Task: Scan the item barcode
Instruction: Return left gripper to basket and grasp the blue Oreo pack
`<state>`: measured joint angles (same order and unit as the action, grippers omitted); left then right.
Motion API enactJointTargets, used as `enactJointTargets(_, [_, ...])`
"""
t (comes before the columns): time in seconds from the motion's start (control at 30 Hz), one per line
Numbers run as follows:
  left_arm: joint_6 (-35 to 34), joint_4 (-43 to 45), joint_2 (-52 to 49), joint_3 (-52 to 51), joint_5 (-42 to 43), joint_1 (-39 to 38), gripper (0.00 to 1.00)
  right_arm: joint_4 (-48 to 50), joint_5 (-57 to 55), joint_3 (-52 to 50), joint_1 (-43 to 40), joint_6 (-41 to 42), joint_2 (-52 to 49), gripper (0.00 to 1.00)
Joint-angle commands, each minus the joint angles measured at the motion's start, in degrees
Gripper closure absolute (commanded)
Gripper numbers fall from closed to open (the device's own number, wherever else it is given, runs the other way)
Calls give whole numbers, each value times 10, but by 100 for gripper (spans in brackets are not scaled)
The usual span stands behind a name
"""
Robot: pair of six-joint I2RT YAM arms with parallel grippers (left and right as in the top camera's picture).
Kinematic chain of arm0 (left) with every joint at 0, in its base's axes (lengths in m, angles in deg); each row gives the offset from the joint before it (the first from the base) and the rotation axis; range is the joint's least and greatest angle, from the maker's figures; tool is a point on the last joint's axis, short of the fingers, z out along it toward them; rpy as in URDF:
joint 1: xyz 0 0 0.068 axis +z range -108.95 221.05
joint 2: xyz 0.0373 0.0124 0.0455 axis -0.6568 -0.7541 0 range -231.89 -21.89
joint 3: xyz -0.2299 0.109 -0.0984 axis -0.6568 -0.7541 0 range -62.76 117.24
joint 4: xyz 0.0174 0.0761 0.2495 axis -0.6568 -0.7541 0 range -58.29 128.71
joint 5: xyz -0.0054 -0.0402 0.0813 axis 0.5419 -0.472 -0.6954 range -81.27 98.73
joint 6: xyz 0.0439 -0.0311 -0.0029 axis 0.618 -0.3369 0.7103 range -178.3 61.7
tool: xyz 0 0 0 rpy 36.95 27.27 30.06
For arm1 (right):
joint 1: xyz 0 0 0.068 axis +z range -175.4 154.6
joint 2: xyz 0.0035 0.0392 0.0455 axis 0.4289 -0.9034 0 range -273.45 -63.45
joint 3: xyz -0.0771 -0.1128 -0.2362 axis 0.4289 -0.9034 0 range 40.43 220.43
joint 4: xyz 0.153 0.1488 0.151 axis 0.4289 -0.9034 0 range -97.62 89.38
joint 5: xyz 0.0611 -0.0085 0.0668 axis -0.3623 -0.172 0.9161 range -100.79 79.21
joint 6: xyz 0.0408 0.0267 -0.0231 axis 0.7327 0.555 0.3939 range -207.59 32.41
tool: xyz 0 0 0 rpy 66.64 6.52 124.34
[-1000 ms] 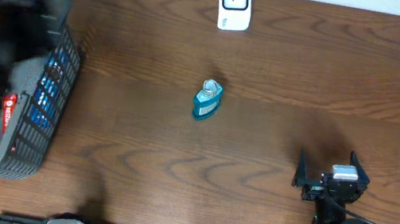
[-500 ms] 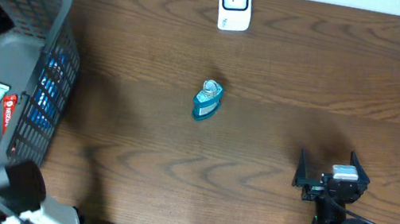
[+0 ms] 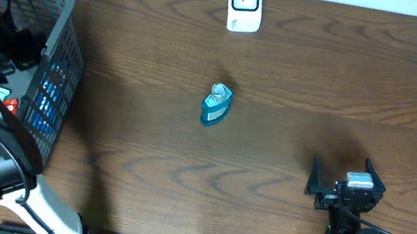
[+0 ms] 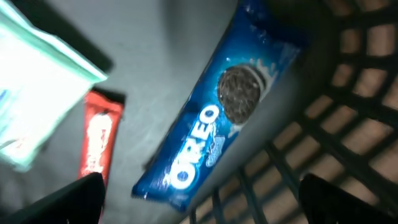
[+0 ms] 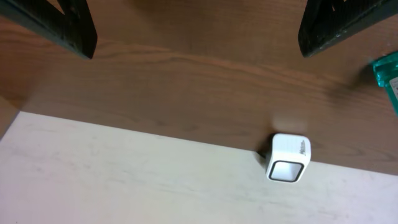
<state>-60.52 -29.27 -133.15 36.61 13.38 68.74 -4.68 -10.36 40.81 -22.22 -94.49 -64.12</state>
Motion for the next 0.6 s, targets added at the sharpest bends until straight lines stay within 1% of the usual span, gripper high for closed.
enactJointTargets(0.0, [24, 42, -3, -69, 14, 1, 1, -2, -1, 0, -2, 4, 3, 1])
enactJointTargets(0.33, [24, 183, -3, -229, 14, 1, 1, -2, -1, 0, -2, 4, 3, 1])
enactJointTargets(0.53, [24, 229, -4, -276, 14, 1, 0, -2, -1, 0, -2, 4, 3, 1])
enactJointTargets(0.57, [24, 235, -4, -283, 14, 1, 25, -2, -1, 0, -2, 4, 3, 1])
